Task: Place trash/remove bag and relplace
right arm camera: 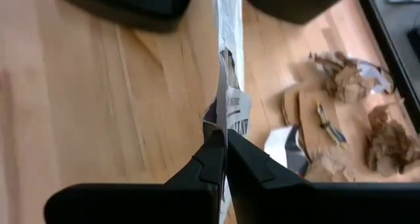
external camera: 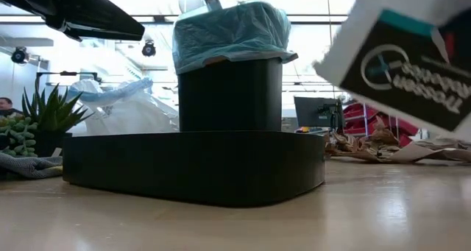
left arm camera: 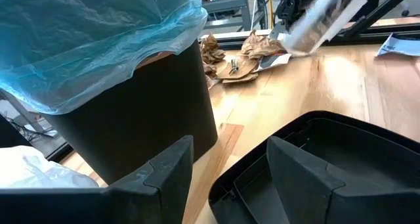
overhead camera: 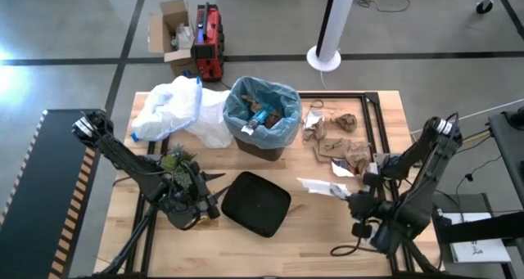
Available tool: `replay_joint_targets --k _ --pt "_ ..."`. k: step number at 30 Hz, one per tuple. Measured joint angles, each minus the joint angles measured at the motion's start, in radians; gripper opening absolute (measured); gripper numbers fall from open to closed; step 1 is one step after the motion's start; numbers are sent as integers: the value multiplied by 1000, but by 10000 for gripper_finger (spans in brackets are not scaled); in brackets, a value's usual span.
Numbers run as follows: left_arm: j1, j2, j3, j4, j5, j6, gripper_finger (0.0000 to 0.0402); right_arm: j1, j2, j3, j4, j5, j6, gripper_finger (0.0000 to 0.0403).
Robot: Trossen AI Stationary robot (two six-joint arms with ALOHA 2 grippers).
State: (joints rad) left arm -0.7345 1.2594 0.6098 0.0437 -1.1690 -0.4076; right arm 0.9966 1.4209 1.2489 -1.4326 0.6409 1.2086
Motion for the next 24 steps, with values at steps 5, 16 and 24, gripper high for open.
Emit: replay_joint_targets --k 5,16,24 --pt "-11 -9 0 0 0 3 178 0 -22 67 1 117 -40 0" --pt "-86 -147 0 0 0 90 199 -71 -30 261 4 612 -308 0" --pt "-60 -228 0 2 1 213 195 -376 -66 375 248 656 -760 0"
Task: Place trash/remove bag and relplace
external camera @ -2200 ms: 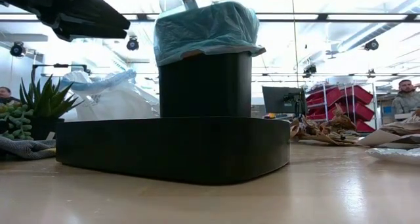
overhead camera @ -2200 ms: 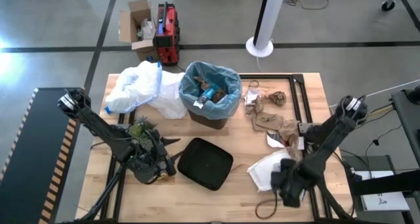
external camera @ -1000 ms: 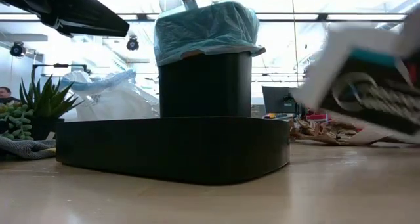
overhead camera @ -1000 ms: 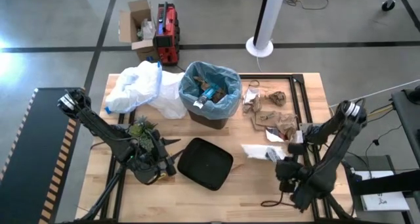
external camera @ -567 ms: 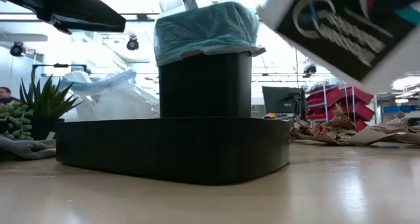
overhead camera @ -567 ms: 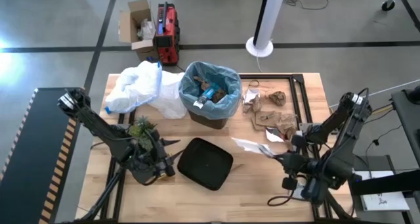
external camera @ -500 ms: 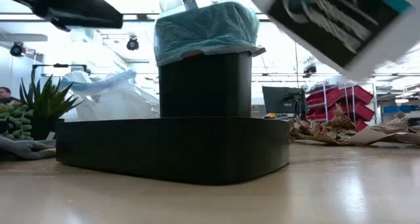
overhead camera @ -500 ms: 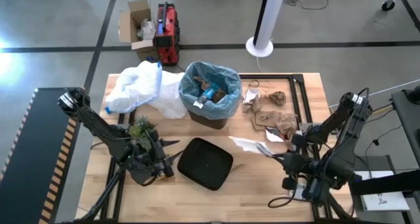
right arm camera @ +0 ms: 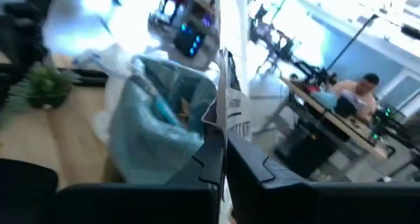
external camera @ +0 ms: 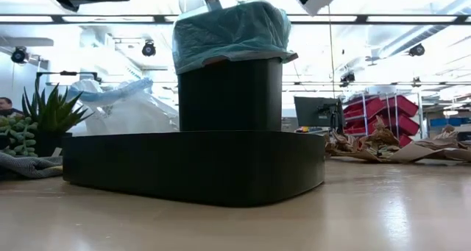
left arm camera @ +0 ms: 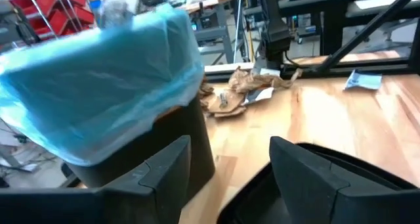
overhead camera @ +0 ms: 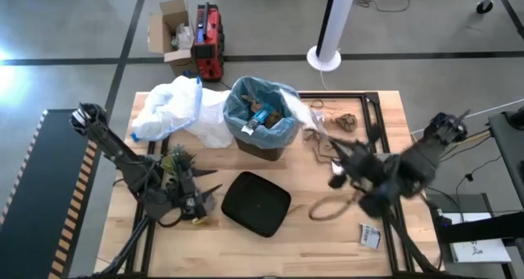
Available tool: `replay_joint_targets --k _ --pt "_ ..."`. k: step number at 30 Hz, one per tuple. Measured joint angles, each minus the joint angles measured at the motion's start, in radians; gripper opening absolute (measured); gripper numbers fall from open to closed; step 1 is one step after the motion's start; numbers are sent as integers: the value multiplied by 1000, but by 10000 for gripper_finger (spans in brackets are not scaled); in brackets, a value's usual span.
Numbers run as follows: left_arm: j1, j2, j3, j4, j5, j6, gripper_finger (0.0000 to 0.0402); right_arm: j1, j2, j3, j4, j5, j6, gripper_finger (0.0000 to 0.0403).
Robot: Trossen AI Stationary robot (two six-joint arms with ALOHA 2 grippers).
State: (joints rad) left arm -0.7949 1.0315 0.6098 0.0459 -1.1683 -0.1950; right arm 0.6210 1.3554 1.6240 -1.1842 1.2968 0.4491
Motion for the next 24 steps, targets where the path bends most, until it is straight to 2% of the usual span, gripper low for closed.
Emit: replay_joint_targets --k 2,5,8,16,20,24 --pt "13 -19 0 7 7 36 190 -103 -6 23 190 -137 -218 0" --pt "43 -45 0 12 38 77 183 -265 -6 40 473 -418 -497 0" --pt "64 -63 0 9 69 107 177 -411 0 62 611 -630 -614 0" --pt "70 -118 0 10 86 186 177 -717 94 77 637 -1056 -599 0" --pt "72 -136 0 14 86 211 184 -811 178 75 613 -1165 -595 0" --pt "73 -147 0 13 86 211 190 -881 262 98 494 -1249 -552 0"
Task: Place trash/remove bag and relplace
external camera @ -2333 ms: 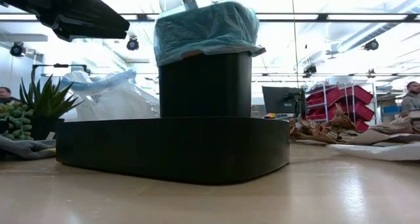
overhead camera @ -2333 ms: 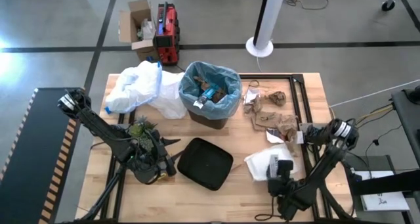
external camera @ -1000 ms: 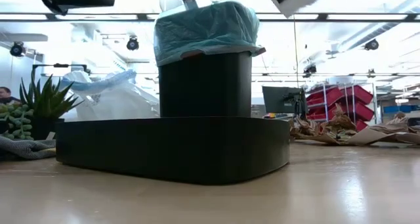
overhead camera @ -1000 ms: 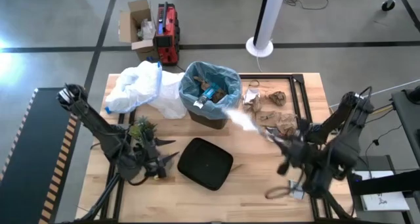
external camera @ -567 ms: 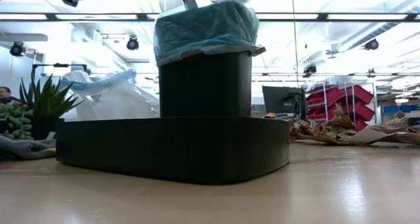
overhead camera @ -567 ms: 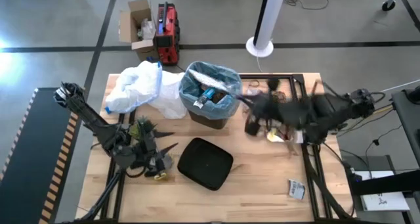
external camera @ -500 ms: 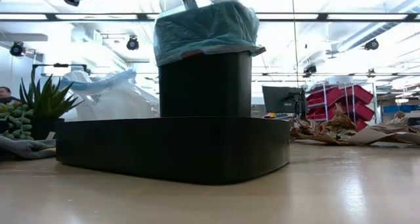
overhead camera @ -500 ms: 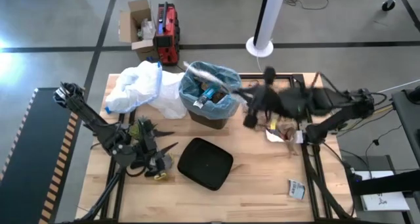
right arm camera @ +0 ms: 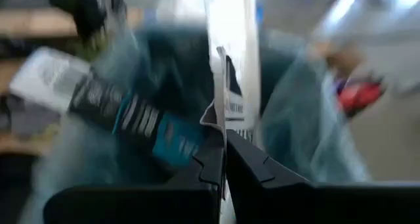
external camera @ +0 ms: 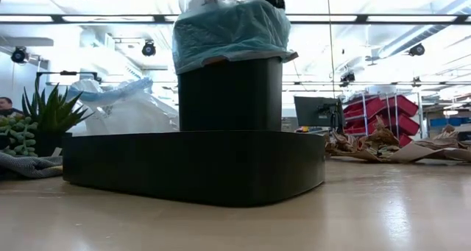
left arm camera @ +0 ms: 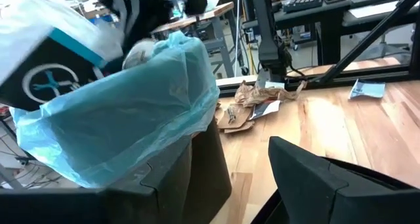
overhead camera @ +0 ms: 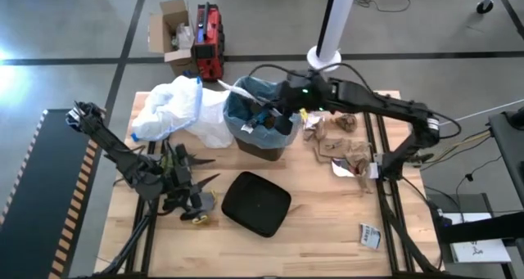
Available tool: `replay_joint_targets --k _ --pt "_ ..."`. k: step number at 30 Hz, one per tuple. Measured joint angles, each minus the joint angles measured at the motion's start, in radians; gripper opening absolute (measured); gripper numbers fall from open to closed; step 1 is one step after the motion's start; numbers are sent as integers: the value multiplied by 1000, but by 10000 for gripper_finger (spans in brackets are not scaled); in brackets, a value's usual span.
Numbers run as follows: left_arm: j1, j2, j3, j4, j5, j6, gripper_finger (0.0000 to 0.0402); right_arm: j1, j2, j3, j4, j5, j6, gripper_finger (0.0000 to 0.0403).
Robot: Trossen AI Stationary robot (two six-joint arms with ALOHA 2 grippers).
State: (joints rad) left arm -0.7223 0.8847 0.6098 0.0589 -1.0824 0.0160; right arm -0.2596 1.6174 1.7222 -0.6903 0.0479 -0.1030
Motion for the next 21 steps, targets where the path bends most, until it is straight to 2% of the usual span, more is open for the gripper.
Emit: replay_joint_targets --k 3,8,10,13,16,21 --pt "0 -4 0 0 0 0 190 -35 46 40 -100 -48 36 0" --pt "0 -6 0 -8 0 -2 184 -52 125 126 -304 -218 54 0" --pt "0 -6 0 -8 -4 -2 183 -49 154 174 -382 -237 50 0" --pt "0 -12 0 -9 -8 -2 185 -45 193 240 -485 -209 45 6" --pt "0 -23 0 -11 -9 -2 191 -28 205 289 -516 -188 20 37" --pt "0 -49 0 -25 -11 -2 203 -4 192 377 -534 -126 -8 129"
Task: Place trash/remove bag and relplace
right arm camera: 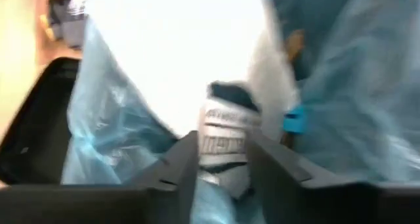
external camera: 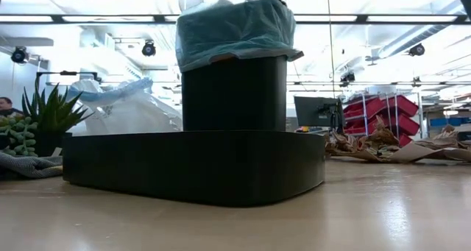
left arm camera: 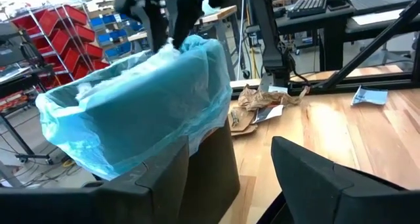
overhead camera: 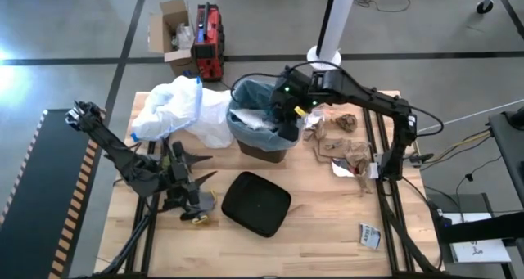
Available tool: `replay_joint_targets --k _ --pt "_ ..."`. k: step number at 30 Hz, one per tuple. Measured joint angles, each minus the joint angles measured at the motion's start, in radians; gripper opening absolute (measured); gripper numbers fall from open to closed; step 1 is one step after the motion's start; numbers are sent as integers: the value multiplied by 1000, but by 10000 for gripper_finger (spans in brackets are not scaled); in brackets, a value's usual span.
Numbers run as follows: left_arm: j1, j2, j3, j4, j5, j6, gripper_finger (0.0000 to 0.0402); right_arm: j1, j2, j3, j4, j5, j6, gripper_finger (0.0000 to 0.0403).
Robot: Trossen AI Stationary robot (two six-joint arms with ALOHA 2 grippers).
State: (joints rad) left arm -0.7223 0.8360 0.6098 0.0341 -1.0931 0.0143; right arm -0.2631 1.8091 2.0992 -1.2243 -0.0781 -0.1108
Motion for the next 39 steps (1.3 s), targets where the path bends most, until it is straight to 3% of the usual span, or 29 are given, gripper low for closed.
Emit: replay_joint_targets --k 5,9,13,21,27,33,39 --pt "0 -22 0 0 -1 16 209 30 -16 72 35 -1 -62 205" --pt "4 -37 0 2 0 28 206 60 -17 60 195 -3 -103 215" --pt "11 -37 0 4 0 27 199 67 6 24 329 -35 -107 175" --pt "11 -2 0 17 3 1 186 28 96 -10 295 -53 -99 13" --pt "11 18 0 16 3 -29 180 -16 129 -12 209 -53 -73 16" --pt "11 21 0 8 3 -31 179 -3 49 24 255 -60 -143 1" --pt "14 21 0 10 2 -31 188 1 30 25 381 -287 -162 1"
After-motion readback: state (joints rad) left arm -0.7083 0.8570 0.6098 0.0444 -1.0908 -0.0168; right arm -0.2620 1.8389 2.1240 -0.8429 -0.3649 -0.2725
